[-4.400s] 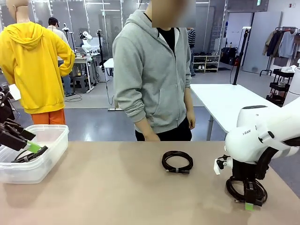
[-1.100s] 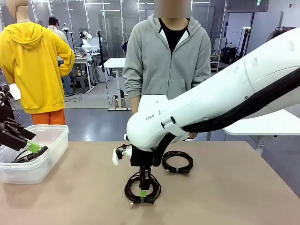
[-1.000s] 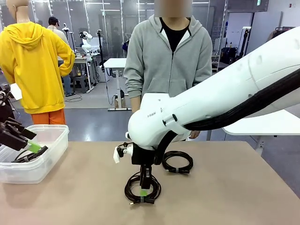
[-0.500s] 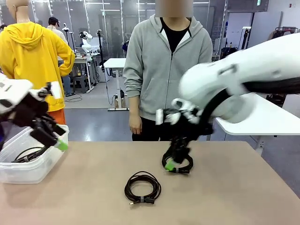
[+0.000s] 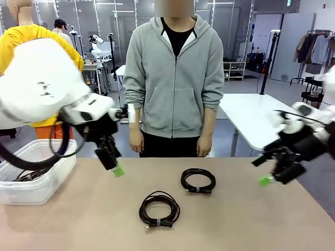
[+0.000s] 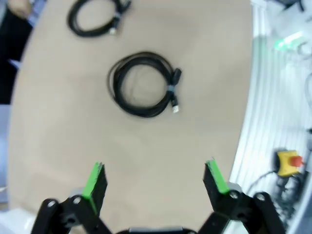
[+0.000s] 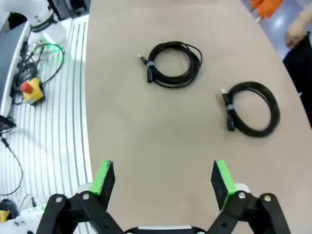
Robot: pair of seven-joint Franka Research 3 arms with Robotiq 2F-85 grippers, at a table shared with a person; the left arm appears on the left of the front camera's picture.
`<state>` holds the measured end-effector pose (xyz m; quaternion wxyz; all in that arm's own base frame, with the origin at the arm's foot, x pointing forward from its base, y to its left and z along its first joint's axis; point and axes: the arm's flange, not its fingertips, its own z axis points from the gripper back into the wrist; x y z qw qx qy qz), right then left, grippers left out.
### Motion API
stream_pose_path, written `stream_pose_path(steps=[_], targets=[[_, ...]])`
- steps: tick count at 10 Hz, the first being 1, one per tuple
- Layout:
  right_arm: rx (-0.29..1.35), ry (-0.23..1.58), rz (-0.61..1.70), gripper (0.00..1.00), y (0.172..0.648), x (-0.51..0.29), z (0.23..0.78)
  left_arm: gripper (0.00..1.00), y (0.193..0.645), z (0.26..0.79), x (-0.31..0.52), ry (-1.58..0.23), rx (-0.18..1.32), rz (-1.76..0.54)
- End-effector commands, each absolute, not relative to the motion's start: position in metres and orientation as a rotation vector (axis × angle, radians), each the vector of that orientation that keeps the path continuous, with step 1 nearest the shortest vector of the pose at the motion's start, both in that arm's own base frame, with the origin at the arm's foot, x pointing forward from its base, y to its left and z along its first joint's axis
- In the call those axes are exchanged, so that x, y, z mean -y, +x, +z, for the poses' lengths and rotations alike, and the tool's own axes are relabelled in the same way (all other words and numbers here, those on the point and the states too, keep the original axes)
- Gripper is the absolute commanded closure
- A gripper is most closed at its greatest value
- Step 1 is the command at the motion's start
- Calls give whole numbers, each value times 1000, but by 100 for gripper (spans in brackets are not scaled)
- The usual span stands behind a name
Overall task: Organize and store the cables.
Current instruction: Place the USB Extension Cable into the Organizing box.
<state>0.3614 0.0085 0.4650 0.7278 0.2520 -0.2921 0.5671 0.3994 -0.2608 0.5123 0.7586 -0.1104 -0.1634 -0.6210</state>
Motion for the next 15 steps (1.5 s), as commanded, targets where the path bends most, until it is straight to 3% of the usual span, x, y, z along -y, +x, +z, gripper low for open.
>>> stream_pose_path(steps=[1, 2, 6, 8, 15], targets=[[724, 588, 1225, 0, 344, 48, 462, 0, 419, 511, 308, -235, 216, -1419], [749, 612, 1199, 0, 334, 76, 457, 0, 434, 493, 336, -207, 110, -1433], [804, 455, 1101, 0, 316, 124, 446, 0, 472, 449, 379, -285, -14, -1462], [786, 527, 1088, 0, 322, 120, 459, 0, 477, 431, 381, -311, -64, -1444], [786, 527, 1088, 0, 322, 120, 459, 0, 468, 374, 392, -305, -68, -1490]])
